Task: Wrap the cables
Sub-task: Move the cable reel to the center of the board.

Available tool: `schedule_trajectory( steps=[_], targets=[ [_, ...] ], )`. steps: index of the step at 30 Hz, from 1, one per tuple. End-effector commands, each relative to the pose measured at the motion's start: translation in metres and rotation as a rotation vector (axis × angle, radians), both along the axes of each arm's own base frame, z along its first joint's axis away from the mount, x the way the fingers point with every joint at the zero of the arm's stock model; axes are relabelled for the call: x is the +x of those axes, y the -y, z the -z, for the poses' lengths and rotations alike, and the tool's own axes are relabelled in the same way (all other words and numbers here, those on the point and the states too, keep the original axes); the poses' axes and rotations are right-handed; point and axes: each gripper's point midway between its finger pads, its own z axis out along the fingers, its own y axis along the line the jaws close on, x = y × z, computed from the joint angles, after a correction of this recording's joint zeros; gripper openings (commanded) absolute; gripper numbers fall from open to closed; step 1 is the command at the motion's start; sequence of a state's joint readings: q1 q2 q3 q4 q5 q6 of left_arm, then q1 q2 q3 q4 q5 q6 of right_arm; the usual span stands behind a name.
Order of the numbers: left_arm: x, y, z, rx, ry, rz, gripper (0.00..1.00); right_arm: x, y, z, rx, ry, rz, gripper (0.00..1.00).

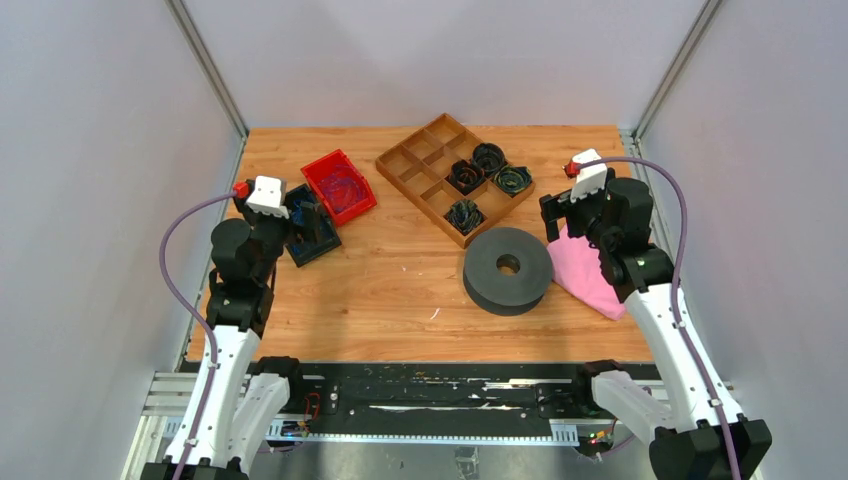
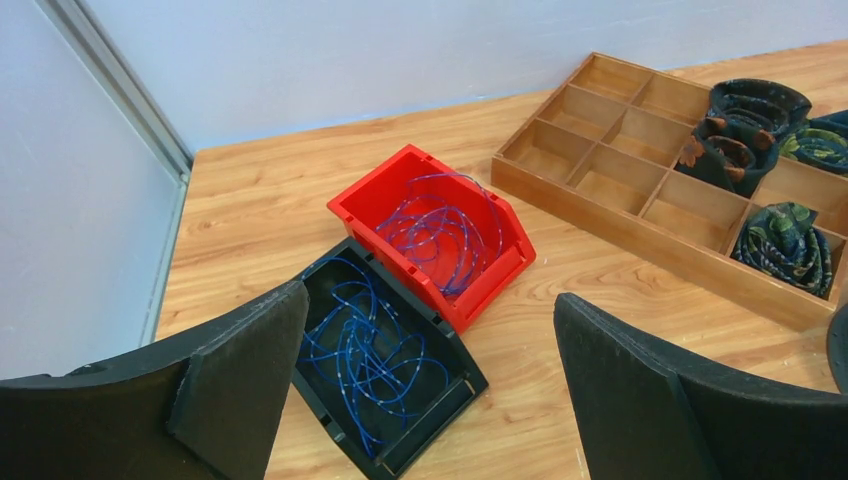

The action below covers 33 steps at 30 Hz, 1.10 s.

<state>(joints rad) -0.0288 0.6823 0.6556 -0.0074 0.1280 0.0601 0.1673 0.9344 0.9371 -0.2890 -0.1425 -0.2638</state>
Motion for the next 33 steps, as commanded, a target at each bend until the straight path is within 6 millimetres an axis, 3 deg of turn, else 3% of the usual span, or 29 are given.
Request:
schedule_trajectory(
  steps=[1,18,25,29,33],
  targets=[
    [-0.001,-0.002,-0.013,0.006,0.053,-0.002,0.98,-0.002,-0.001,-0.006,0.023,0.032,-0.015,0.95],
    [-0.001,-0.005,-0.011,0.037,0.046,-0.012,0.98,-0.003,0.0,-0.008,0.063,0.018,-0.011,0.95],
    [0.003,-0.005,-0.004,0.057,0.002,-0.007,0.98,-0.019,-0.006,-0.017,0.009,-0.004,-0.098,0.95],
    [0.005,0.001,-0.001,0.07,-0.009,0.031,0.98,-0.036,-0.006,0.0,-0.111,-0.119,-0.182,0.95],
    [0.006,0.008,0.004,0.085,-0.021,0.075,0.98,-0.062,-0.018,0.029,-0.151,-0.288,-0.302,0.95]
  ],
)
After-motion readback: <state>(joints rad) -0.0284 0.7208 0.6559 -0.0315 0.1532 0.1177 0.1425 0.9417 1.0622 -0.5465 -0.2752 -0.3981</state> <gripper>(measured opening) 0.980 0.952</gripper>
